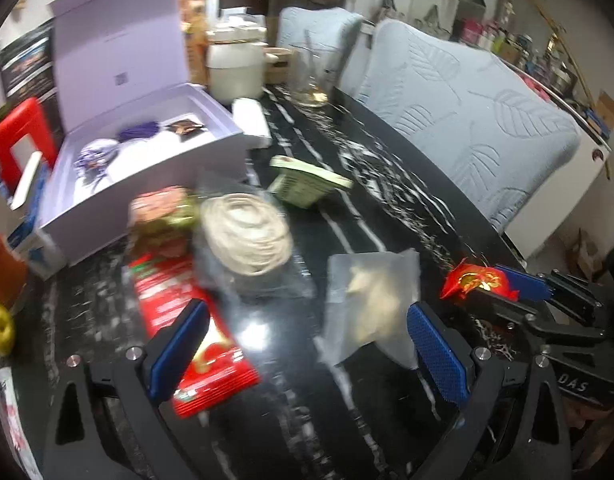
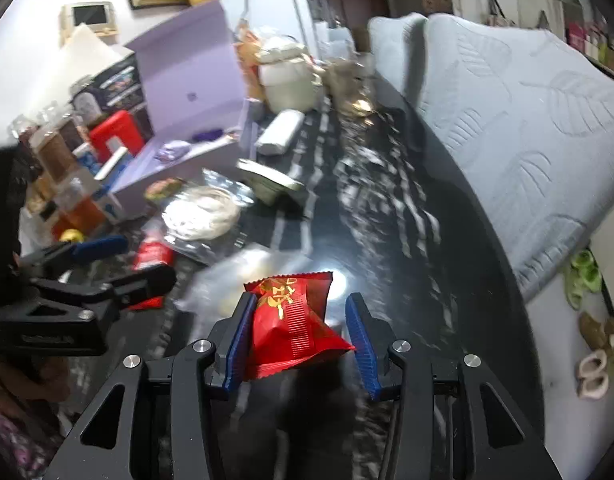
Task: Organize soft objects
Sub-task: 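Carry the red packet with the right gripper while the left grasps the clear zip bag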
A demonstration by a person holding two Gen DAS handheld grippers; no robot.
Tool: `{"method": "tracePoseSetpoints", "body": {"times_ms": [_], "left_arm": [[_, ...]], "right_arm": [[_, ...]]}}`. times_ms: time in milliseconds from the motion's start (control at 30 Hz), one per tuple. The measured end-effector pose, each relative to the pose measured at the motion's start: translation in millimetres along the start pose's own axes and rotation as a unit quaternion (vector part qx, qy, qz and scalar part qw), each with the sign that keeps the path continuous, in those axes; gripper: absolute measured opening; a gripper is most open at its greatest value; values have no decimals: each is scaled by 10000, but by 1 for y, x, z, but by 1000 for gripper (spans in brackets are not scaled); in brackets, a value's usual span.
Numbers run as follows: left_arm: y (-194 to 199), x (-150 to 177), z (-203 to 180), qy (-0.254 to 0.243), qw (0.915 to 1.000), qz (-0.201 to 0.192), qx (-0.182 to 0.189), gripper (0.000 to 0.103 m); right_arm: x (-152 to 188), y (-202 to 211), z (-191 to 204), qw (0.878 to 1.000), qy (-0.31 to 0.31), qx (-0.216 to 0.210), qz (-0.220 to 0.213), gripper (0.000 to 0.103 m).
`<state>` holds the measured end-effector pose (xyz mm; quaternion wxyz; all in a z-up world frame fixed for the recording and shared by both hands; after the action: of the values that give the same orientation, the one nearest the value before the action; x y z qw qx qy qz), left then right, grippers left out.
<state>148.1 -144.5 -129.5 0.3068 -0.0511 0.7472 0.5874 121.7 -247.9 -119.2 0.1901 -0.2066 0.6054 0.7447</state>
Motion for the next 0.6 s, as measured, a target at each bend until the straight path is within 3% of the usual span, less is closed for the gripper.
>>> {"method": "tracePoseSetpoints", "body": {"times_ms": [267, 600], "left_arm": [[-34, 1, -29, -178, 9985, 464, 215, 101], [-57, 7, -26, -53, 9964, 815, 229, 95]], "right_arm": [[15, -14, -31, 9994, -150, 158, 262, 45], [14, -27, -33, 9988, -188, -154, 419, 51]]}}
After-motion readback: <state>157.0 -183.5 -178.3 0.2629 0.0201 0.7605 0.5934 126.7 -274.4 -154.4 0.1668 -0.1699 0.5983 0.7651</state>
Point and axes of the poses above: each gripper's, at about its wrist camera, not at the fingertips, and y roughly against the way its jaws point, z to its left, x to its underside, the point moved 10 cm from there along -y, roughly the way its jaws point, and after that the axes turned 6 degrees about z, right-handed, at the moved point
